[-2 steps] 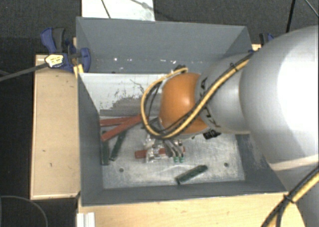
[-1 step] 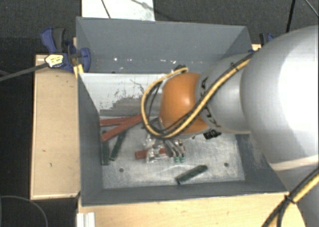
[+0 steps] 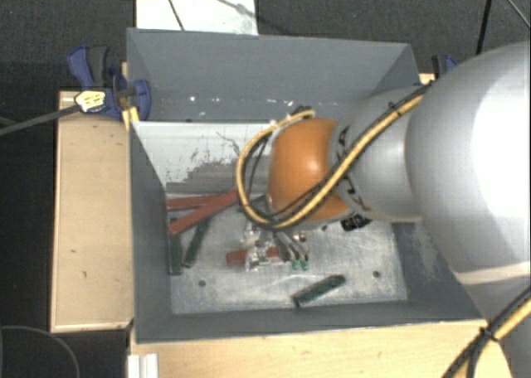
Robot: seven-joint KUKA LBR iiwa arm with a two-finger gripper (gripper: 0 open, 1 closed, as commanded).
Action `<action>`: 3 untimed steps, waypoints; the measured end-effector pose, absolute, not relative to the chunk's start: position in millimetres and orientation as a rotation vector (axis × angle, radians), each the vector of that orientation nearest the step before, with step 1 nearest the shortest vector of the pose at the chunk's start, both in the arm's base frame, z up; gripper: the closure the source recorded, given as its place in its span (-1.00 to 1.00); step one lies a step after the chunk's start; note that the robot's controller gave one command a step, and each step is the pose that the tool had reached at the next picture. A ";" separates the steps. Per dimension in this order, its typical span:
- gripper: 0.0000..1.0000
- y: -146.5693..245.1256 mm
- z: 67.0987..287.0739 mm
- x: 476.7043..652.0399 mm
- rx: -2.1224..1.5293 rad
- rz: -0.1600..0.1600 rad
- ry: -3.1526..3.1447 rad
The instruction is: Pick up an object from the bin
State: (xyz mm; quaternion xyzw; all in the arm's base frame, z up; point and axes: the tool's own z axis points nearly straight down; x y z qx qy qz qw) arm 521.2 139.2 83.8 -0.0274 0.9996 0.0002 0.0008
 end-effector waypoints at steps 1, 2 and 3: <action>1.00 139.4 95.9 521.2 -0.087 0.001 3.140; 1.00 139.5 107.5 521.5 -0.089 0.001 3.139; 1.00 139.2 119.9 520.8 -0.090 0.000 3.142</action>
Offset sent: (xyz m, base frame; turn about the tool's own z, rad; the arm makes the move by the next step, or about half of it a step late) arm 0.0000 0.0000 0.0477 0.0000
